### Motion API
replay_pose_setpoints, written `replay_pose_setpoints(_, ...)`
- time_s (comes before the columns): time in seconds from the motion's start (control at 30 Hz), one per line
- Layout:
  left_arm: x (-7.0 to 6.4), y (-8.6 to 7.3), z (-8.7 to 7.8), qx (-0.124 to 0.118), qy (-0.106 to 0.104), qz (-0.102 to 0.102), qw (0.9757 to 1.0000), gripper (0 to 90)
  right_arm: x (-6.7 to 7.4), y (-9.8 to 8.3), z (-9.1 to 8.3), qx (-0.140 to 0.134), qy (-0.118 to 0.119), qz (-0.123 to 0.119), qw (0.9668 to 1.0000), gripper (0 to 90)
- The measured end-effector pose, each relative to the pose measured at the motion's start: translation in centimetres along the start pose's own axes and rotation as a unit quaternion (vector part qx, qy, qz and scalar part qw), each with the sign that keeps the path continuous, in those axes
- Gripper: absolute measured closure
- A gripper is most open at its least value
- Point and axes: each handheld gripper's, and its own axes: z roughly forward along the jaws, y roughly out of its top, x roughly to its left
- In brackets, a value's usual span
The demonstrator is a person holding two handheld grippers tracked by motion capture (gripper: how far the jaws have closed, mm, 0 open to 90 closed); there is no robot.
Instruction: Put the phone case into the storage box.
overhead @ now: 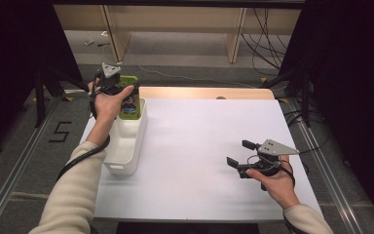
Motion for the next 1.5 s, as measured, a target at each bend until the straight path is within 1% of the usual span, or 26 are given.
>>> replay_pose_setpoints(0.37,0.11,-0.16,0.27,0.003,0.002,-0.001,1.0,16.0,0.0,-0.01,0.0,0.001,-0.001,0.0,1.0,11.1)
replay_pose_setpoints(0.73,0.06,-0.32,0.6,0.007,0.002,0.003,1.0,16.0,-0.02,-0.02,-0.01,0.001,-0.001,0.001,1.0,11.1)
replay_pose_setpoints(1.5,0.3,-0.66,0.91,0.013,0.005,0.001,0.9999,15.9,-0.02,-0.03,0.0,0.001,-0.001,0.001,1.0,11.1)
